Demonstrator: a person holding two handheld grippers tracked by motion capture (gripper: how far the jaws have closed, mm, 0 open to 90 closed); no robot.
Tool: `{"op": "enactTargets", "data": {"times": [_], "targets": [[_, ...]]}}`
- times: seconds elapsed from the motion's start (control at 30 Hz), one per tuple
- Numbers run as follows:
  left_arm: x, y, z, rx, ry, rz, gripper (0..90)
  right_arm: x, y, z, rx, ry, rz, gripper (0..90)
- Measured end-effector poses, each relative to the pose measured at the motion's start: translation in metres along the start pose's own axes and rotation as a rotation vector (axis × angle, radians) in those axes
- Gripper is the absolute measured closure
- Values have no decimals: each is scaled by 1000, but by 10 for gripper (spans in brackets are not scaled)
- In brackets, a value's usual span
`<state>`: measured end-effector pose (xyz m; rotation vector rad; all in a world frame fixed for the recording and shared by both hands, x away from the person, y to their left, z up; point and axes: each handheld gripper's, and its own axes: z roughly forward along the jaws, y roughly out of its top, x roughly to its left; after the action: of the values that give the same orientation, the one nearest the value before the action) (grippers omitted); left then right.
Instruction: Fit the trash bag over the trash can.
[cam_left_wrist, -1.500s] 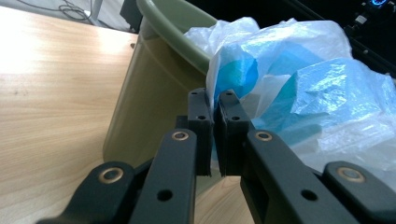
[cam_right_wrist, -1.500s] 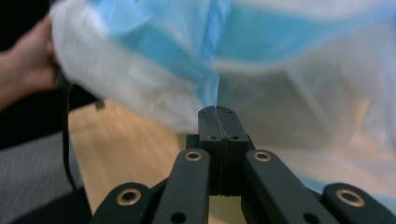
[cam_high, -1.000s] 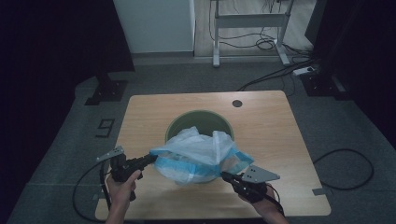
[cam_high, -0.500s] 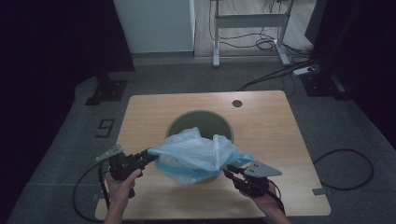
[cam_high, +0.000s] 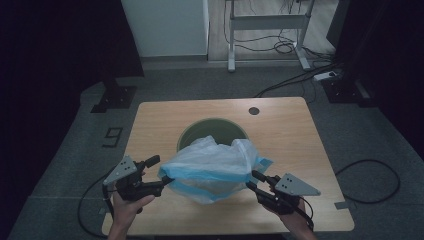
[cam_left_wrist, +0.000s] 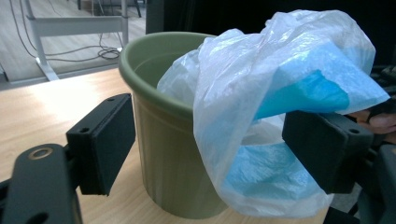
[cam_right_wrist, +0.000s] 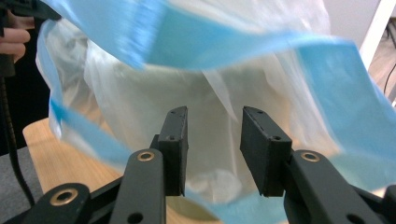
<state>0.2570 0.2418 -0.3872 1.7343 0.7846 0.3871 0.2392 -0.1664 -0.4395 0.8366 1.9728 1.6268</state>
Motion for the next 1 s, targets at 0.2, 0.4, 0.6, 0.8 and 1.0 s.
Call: {"op": "enactTargets", "data": {"times": [0.2, 0.4, 0.6, 0.8, 1.0], "targets": [[-10, 4, -2, 5, 11, 44, 150, 7, 24, -4, -46, -22, -10, 605], [-17, 6, -12, -6, -13, 64, 121, 12, 40, 0, -66, -26, -33, 600], [-22, 18, -4, 15, 2, 97, 158, 17, 53, 18, -57, -29, -36, 601], [-23, 23, 12, 38, 30, 107, 532, 15, 51, 21, -55, -32, -11, 601], [-11, 26, 20, 32, 36, 1, 826, 14, 45, 12, -59, -32, -20, 580]]}}
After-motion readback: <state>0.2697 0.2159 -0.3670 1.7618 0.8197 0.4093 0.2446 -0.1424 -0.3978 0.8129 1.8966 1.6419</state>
